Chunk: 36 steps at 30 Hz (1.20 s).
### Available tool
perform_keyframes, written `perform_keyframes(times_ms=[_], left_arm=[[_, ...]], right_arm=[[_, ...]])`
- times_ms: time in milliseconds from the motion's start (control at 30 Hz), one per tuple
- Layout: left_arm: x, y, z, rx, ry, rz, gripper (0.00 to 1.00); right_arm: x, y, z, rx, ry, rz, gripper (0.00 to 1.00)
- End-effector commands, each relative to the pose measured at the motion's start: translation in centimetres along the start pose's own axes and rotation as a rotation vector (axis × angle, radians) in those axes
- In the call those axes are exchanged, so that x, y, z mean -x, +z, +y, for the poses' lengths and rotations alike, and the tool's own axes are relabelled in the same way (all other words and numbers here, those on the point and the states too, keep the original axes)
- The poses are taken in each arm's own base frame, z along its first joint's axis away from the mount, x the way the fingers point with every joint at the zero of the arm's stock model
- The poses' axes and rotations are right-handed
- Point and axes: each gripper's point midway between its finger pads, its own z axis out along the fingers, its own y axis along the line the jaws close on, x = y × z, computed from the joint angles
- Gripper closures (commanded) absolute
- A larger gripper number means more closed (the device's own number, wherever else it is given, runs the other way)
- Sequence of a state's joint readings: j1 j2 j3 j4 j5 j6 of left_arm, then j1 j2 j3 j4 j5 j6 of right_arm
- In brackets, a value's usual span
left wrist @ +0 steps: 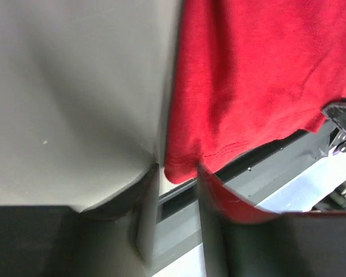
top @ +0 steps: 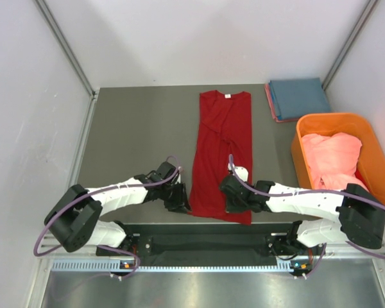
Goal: Fold and stack the t-shirts
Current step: Fold the tshirt
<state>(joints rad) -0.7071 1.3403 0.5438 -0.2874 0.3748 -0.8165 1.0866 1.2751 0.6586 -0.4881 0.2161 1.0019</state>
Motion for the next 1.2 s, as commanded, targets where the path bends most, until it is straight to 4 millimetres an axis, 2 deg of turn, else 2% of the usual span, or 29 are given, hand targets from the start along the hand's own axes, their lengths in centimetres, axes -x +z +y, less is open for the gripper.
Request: perform_keyframes(times_ms=[0,33,100,267,367,400,433,500,533,600,700,733,767,800,833,867,900,933,967,1067,1167], left_arm=[[-0.1,0.5,0.4,-0.003,-0.005,-0.016,0.72],[-0.2,0.4,0.5,-0.006,-0.007,-0.018,0.86],[-0.4,0.3,0.4,-0.008,-0.031,-0.025,0.99],[-1.7,0.6,1.4,0.009,-0.086,-0.024,1.0],[-2.1,0.5,1.7,0.025,-0.085,-0.008,1.0],[-2.0,0.4,1.9,0.039,-0.084,-0.014,0.89],[-1.6,0.1,1.3,0.032,-0.075,-0.028,0.82],[-1.3,-0.7,1.7,0.076,-0.064,-0.041,0.69],[-0.4,-1.4,0.7,0.076,-0.05,-0.066,0.67],[0.2,-2.5,1.0,0.132,-0.024,-0.093,0.65],[2.3,-4.2,-1.3,0.102,0.034,-0.158,0.65],[2.8,-4.6,-2.5,0.065,0.052,-0.171,0.65],[3.1,-4.8,-3.2,0.042,0.062,-0.183,0.65],[3.3,-4.9,-4.0,0.011,0.072,-0.188,0.66],[3.8,-5.1,-5.5,-0.052,0.095,-0.197,0.67],[3.9,-5.1,-6.2,-0.078,0.107,-0.197,0.67],[4.0,-4.9,-6.9,-0.097,0.119,-0.194,0.67],[4.4,-4.9,-8.0,-0.131,0.139,-0.211,0.68],[4.3,-4.8,-8.6,-0.153,0.151,-0.205,0.68],[4.3,-3.8,-10.4,-0.204,0.184,-0.203,0.7],[4.0,-2.5,-11.9,-0.245,0.21,-0.197,0.71]], right_arm=[[0.9,-1.3,1.0,0.04,-0.014,-0.037,1.0],[0.9,-1.4,1.1,0.047,-0.013,-0.035,1.0],[0.7,-1.4,1.1,0.056,-0.007,-0.035,1.0],[-0.6,-0.2,0.6,0.055,-0.017,0.003,1.0],[-0.5,0.0,0.7,0.051,-0.03,0.004,0.91],[-0.4,-0.1,0.5,0.04,-0.036,0.004,0.82],[0.2,-0.5,1.1,0.052,-0.046,-0.014,0.79],[1.2,-1.1,1.3,0.052,-0.057,-0.035,0.74],[2.1,-1.8,1.9,0.075,-0.064,-0.059,0.73],[3.8,-2.3,1.9,0.087,-0.049,-0.088,0.71],[7.8,-3.0,1.5,0.107,-0.035,-0.153,0.71],[9.4,-3.2,1.4,0.114,-0.072,-0.18,0.71],[11.8,-3.1,0.6,0.116,-0.038,-0.209,0.71],[13.2,-3.1,0.3,0.119,-0.034,-0.223,0.7],[15.2,-3.1,0.4,0.123,-0.062,-0.243,0.7],[17.6,-3.1,-0.4,0.125,-0.038,-0.278,0.7],[19.1,-3.0,-0.4,0.131,-0.049,-0.3,0.69],[21.4,-3.6,0.0,0.147,-0.084,-0.344,0.68],[22.7,-2.0,-0.6,0.152,-0.077,-0.318,0.67],[26.9,0.0,-0.9,0.152,-0.082,-0.313,0.67],[30.3,2.0,-0.1,0.199,-0.101,-0.313,0.66]])
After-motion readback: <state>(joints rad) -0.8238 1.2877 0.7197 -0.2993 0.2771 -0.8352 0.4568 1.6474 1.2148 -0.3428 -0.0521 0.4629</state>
